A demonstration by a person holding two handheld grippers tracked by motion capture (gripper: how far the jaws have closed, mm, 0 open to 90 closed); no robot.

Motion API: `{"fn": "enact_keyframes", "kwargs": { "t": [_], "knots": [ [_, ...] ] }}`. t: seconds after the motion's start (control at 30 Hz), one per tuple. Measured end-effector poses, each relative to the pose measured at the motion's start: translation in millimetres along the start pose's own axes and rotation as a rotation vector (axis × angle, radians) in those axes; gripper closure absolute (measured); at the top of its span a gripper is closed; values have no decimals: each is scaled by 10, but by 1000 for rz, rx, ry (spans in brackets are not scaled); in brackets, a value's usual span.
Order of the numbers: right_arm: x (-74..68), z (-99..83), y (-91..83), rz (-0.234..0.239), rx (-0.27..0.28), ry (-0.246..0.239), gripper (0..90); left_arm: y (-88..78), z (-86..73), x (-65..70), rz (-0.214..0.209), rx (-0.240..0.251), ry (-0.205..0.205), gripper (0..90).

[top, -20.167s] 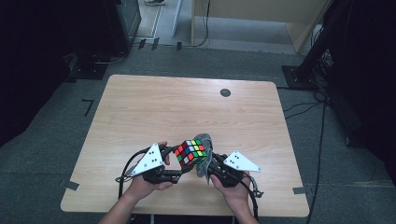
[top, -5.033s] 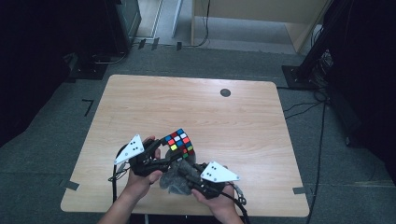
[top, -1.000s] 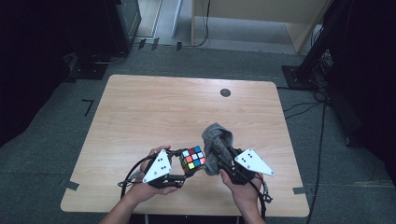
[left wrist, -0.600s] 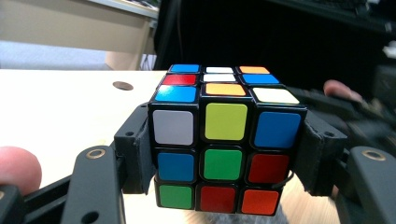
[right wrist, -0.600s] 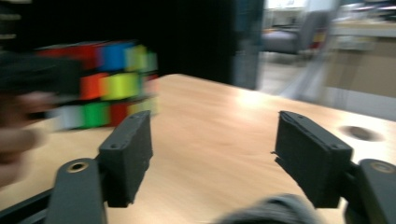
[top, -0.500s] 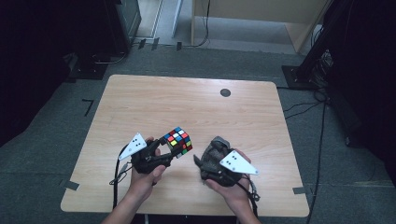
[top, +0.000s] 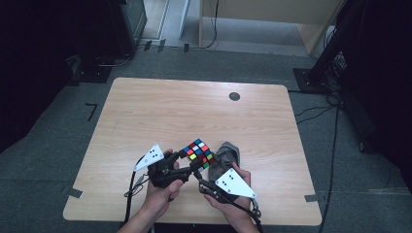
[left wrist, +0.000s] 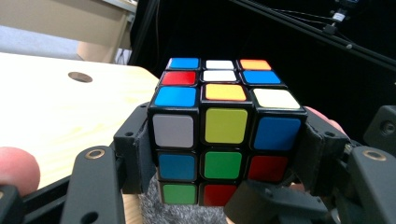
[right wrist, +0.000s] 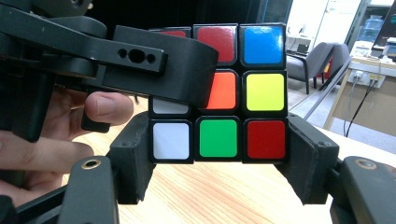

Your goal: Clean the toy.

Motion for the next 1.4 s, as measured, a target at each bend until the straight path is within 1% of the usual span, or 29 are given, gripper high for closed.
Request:
{"fn": "enact_keyframes", "kwargs": {
  "t": [0.07, 0.13, 0.17, 0.2, 0.27, 0.3, 0.33, 0.37, 0.4, 0.43, 0.47, 0.53, 0.57, 0.63, 0.67, 0.7, 0.73, 0.8, 0.9, 0.97, 1.03, 1.1, 1.23, 1.33, 1.37, 1.4],
  "knots": [
    [7, -13, -3, 1, -14, -2, 346, 7, -17, -16, -6, -15, 6, 336],
    [17, -33, -3, 3, -29, 7, 347, 14, -34, -27, -12, -33, 3, 317],
    [30, -40, -1, 6, -35, 5, 347, 14, -31, -36, -12, -34, 11, 302],
    [37, -51, -5, 6, -47, 11, 347, 7, -16, -45, -11, -32, 14, 288],
    [84, -68, -10, -9, -65, 5, 348, -19, 45, -81, -3, -17, 25, 249],
    [119, -77, -9, -14, -73, 5, 348, -41, 84, -110, 4, -6, 37, 232],
    [156, -89, -13, -21, -86, 16, 348, -66, 121, -144, 12, 4, 60, 219],
    [203, -99, -16, -27, -101, 24, 348, -91, 150, -185, 25, 13, 98, 209],
    [253, -106, -23, -33, -119, 37, 348, -114, 164, -230, 42, 14, 148, 202],
    [308, -105, -34, -45, -132, 50, 348, -135, 163, -273, 52, 5, 193, 201],
    [360, -100, -44, -53, -145, 67, 347, -148, 149, -312, 58, -7, 236, 202],
    [438, -86, -65, -65, -168, 101, 347, -158, 80, -380, 73, -42, 339, 208],
    [462, -79, -73, -69, -180, 112, 347, -154, 28, -402, 81, -67, 395, 212],
    [470, -61, -79, -64, -196, 132, 347, -130, -97, -415, 94, -125, 539, 213],
    [461, -52, -77, -59, -199, 144, 347, -113, -162, -405, 97, -152, 605, 213],
    [440, -50, -73, -50, -206, 156, 347, -95, -220, -387, 95, -169, 650, 213],
    [416, -52, -66, -41, -212, 164, 347, -77, -272, -371, 95, -183, 684, 212],
    [357, -69, -51, -21, -229, 171, 347, -43, -340, -348, 103, -199, 729, 206],
    [272, -102, -33, 3, -253, 180, 347, -28, -376, -338, 108, -203, 775, 196],
    [231, -111, -23, 16, -260, 193, 347, -30, -390, -341, 109, -205, 794, 191],
    [192, -120, -14, 33, -269, 204, 347, -34, -405, -346, 108, -216, 828, 191],
    [155, -135, -6, 48, -282, 212, 346, -34, -412, -334, 105, -212, 859, 195],
    [103, -178, 6, 65, -309, 225, 346, -30, -431, -289, 95, -202, 925, 232],
    [64, -207, 11, 90, -334, 247, 346, -23, -466, -275, 91, -209, 969, 257],
    [45, -220, 13, 104, -345, 258, 346, -23, -480, -267, 86, -210, 984, 279],
    [25, -240, 15, 121, -362, 271, 345, -28, -504, -252, 71, -214, 996, 304]
  ]
}}
Point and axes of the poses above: each handheld gripper's, and its own axes: y roughly forward along the jaws, z roughly out of its top, x roughly to its right, the point moved 9 cm from there along y, roughly forward along the jaws, and after that the axes turned 11 degrees about x, right-handed, at the moved point
